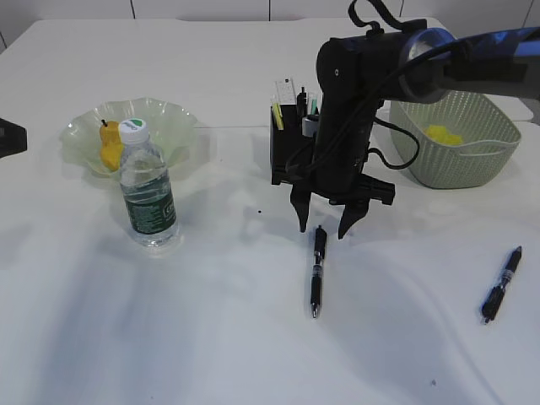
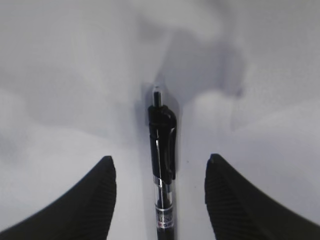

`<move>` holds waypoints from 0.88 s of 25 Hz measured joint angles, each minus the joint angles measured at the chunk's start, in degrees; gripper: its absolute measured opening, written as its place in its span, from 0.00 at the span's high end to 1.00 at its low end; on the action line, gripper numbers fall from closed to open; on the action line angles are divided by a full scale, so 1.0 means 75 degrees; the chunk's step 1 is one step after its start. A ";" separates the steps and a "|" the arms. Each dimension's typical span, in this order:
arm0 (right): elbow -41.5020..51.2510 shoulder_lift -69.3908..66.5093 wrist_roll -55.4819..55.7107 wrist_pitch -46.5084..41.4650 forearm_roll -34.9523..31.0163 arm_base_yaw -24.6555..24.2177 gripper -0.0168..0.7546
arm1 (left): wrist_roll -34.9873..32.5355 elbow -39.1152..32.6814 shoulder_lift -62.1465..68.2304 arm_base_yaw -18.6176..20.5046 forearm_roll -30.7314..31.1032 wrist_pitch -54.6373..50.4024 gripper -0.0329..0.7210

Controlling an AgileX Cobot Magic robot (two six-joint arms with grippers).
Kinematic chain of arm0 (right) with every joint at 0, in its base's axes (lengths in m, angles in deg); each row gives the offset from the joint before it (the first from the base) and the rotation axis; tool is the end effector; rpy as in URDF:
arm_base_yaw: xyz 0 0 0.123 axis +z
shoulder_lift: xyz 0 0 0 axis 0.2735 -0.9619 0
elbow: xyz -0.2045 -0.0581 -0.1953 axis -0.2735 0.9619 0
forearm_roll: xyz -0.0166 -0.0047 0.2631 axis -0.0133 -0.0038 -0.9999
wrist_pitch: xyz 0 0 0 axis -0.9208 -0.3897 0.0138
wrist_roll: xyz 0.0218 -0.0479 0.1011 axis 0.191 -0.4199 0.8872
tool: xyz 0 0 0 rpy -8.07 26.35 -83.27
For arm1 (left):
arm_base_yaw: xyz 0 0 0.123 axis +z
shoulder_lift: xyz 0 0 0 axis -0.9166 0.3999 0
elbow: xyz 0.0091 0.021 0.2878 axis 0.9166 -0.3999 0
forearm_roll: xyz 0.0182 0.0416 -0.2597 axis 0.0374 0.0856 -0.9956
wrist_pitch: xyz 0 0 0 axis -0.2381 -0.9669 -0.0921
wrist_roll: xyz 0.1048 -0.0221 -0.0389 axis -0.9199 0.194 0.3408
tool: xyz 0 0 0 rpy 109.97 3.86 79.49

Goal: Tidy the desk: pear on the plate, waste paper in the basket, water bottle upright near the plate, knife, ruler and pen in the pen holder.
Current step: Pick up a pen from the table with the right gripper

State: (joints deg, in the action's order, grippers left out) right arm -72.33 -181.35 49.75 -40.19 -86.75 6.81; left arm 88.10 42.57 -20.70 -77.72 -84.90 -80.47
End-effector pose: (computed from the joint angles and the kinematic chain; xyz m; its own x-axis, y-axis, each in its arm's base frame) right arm 0.4371 0.1904 0.1302 -0.9689 0.2473 -0.0001 0.2465 0.9661 0.0771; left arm 0.2623 -0.0542 0.2624 -0.5625 -0.1055 -0.8200 0.0907 0.9780 -0.1880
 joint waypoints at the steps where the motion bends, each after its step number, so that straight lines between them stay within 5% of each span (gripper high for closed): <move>1: 0.0000 -0.0013 0.0000 0.0000 0.0000 0.0000 0.43 | 0.0000 0.0000 0.0000 0.0000 0.0000 0.0000 0.36; 22: -0.0005 -0.0163 0.0148 0.0280 0.0170 0.0000 0.43 | 0.0000 0.0000 0.0000 0.0000 0.0000 0.0080 0.36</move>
State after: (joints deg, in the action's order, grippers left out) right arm -72.37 -182.58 50.86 -38.10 -85.48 6.81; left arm 88.10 42.57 -20.70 -77.72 -84.90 -79.87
